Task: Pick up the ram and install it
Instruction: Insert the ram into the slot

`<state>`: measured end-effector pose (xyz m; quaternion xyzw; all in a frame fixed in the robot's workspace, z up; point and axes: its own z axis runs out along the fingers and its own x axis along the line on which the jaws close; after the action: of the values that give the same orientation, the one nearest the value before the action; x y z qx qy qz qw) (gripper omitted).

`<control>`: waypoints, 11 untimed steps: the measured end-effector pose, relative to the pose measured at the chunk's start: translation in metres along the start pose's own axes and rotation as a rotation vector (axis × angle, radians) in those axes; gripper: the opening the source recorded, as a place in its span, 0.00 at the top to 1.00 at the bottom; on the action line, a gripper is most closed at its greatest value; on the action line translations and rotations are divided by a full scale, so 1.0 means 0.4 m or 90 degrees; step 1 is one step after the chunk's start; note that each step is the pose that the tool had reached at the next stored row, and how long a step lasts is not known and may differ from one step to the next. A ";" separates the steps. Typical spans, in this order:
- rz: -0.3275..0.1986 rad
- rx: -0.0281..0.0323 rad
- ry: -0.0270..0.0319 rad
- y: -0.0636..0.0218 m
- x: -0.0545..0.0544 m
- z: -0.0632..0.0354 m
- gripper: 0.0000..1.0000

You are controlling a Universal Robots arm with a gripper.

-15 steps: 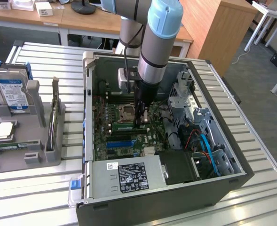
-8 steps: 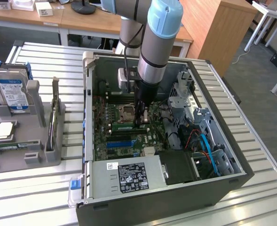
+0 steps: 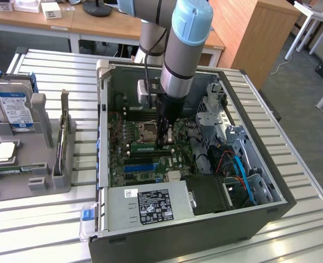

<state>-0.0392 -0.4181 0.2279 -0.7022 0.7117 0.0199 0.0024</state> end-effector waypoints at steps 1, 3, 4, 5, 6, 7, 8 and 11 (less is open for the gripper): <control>0.000 0.0000 0.0000 0.000 0.000 0.000 0.88; 0.000 -0.0001 0.0001 0.000 0.000 0.000 0.88; 0.000 -0.0001 0.0002 0.000 0.000 0.000 0.88; 0.000 -0.0001 0.0002 0.000 0.000 0.000 0.88; 0.000 -0.0001 0.0002 0.000 0.000 0.000 0.88; 0.000 -0.0001 0.0002 0.000 0.000 0.000 0.88; 0.000 -0.0001 0.0001 0.000 0.000 0.001 0.88; 0.000 -0.0001 0.0001 0.000 0.000 0.001 0.88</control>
<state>-0.0392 -0.4180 0.2277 -0.7022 0.7117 0.0199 0.0022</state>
